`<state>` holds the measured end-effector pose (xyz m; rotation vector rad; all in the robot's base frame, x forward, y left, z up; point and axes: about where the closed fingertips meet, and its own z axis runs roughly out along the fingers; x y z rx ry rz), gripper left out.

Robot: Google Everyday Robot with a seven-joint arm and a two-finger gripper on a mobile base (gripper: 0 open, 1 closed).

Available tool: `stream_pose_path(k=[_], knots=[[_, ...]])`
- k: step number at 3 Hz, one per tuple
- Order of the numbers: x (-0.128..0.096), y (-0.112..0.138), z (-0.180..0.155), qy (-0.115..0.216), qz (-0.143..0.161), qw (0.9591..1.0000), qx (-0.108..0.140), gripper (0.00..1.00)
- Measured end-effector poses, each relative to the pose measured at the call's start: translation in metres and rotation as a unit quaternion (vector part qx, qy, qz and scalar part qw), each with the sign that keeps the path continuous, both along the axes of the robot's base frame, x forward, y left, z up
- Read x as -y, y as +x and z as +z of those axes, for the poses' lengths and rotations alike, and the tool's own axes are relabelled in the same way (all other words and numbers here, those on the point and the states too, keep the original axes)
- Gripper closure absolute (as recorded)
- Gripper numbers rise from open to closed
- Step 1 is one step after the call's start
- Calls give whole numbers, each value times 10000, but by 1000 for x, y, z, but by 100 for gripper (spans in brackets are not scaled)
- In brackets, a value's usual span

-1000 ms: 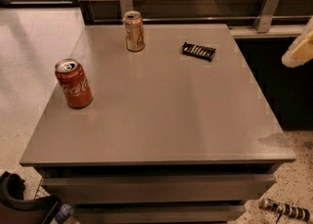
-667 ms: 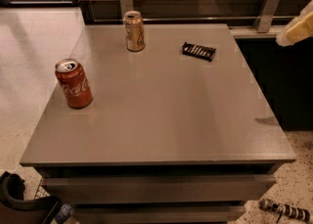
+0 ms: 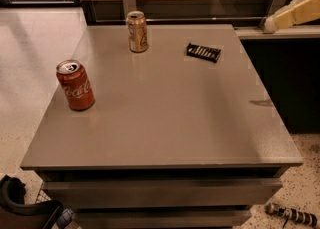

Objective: Move rxbar chocolate near coke can

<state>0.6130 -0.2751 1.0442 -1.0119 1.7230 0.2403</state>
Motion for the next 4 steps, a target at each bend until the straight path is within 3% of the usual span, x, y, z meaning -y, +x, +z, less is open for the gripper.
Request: stream_pose_path(k=[1,3,4], knots=[[-2,4,-3,35,31,10000,-26,0],[-28,60,-50,430,522,9966,-474,0],[-49,92,-89,273,795,9947,-590,0]])
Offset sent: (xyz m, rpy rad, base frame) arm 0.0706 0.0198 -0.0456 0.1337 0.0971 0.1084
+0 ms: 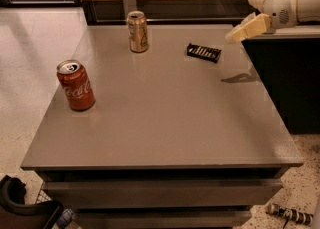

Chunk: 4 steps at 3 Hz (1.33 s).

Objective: Move rxbar chocolate near coke can

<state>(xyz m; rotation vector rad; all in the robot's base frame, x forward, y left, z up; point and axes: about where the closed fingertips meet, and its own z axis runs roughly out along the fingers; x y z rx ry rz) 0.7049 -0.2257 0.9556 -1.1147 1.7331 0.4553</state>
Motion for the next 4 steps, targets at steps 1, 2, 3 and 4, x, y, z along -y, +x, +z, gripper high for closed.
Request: stream_pose_path(k=[1,2,3,4], knots=[[-8,37,-46,-262,225,9990,283,0],[-8,37,-46,-262,226,9990,282,0],[-14,41,-55,-252,240,9992,203,0],[-22,49,-74,-140,213,9997,65,0]])
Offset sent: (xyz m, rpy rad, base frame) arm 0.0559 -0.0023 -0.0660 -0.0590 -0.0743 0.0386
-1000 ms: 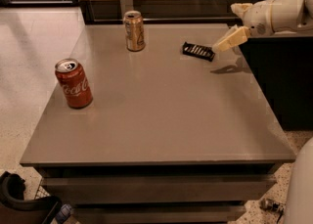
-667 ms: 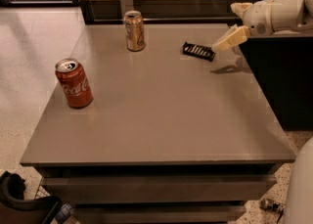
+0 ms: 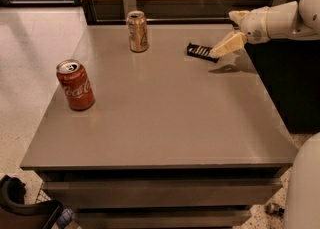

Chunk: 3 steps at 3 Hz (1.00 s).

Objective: Move rxbar chocolate near coke can

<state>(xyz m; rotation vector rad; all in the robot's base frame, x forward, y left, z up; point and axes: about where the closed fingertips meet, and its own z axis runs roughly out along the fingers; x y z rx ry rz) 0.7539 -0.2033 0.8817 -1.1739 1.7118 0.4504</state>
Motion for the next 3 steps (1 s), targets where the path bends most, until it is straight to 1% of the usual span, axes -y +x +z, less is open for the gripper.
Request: stream_pose_path(k=[2,3], knots=[[-8,7,-25,317,-83,9994,-127,0],[-18,7,-47,453,-2,9982,-382,0]])
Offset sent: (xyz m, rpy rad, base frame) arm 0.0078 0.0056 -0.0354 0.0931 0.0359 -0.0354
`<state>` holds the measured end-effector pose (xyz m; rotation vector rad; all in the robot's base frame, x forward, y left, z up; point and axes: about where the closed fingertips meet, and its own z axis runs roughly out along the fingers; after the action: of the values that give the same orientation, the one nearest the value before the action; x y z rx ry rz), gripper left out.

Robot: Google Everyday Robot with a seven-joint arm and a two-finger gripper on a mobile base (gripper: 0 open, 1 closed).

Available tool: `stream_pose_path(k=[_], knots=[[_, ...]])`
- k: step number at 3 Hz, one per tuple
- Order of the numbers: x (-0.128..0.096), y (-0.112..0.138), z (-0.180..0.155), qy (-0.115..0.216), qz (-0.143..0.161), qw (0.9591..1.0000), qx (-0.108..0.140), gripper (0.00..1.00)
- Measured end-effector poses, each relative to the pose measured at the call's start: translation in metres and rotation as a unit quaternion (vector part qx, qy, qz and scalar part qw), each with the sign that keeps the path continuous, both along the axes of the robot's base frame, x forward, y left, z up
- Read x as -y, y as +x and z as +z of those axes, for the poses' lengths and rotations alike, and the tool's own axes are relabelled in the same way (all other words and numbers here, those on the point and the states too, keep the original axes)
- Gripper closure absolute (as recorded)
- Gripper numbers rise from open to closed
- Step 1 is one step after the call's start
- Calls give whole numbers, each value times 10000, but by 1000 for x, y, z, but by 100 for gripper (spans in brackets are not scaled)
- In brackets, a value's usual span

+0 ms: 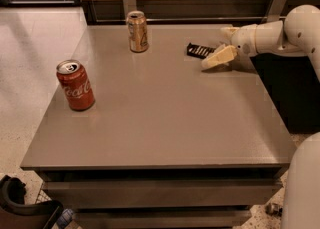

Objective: Move rxbar chocolate near coke can

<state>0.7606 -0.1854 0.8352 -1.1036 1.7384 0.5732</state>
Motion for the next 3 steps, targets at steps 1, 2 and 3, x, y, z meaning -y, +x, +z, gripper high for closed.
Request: stream_pose_path(k=[1,2,3], knots=[[-5,-2,-14,90,54,9998,-163,0],[-6,-5,-28,290,-26,9991,-322,17],[-9,-5,-30,298,-15,9990,-340,47]])
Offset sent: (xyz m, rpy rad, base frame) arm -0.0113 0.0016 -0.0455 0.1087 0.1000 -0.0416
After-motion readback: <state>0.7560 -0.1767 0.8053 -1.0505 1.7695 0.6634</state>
